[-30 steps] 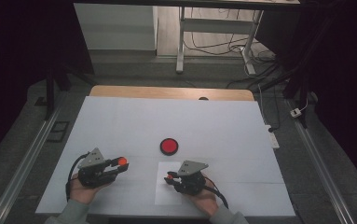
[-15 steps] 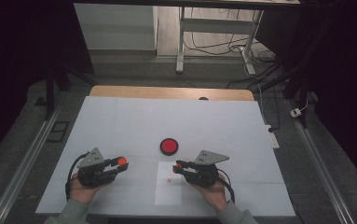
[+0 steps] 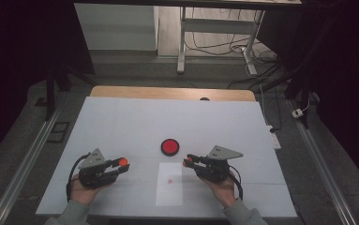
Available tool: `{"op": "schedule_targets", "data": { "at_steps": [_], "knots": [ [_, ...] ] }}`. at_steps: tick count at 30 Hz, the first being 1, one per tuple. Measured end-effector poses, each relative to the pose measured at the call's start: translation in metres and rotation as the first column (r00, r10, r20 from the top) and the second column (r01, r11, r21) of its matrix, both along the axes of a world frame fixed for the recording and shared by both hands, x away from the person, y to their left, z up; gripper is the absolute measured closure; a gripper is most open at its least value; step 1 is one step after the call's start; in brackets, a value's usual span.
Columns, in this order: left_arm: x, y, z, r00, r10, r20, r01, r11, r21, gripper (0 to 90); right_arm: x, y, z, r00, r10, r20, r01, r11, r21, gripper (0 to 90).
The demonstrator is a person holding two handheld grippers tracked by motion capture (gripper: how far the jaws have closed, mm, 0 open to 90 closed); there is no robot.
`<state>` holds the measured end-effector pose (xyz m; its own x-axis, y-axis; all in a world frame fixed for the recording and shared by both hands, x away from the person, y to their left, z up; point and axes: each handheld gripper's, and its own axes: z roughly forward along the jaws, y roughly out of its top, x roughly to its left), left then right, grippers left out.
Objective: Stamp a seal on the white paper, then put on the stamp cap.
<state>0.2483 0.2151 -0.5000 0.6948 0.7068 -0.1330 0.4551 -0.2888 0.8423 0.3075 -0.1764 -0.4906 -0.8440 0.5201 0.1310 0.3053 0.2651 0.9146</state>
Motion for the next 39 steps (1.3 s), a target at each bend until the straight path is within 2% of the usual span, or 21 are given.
{"op": "schedule_targets", "data": {
  "at_steps": [10, 15, 39],
  "knots": [
    [0.0, -0.001, 0.0, 1.0, -0.001, 0.0, 0.001, 1.0, 0.009, 65.1, 0.002, -0.014, 0.012, 0.9992, -0.027, 0.028, 0.026, 0.999, 0.036, 71.9],
    [0.0, -0.001, -0.001, 1.0, -0.001, -0.001, 0.001, 0.9999, 0.01, 65.1, 0.003, -0.015, 0.013, 0.9992, -0.03, 0.026, 0.029, 0.9984, 0.048, 71.9],
    [0.001, -0.003, -0.001, 1.0, -0.009, -0.001, 0.009, 0.9999, 0.013, 65.0, 0.003, -0.016, 0.015, 0.9987, -0.04, 0.029, 0.039, 0.9983, 0.043, 71.9]
  ]
}}
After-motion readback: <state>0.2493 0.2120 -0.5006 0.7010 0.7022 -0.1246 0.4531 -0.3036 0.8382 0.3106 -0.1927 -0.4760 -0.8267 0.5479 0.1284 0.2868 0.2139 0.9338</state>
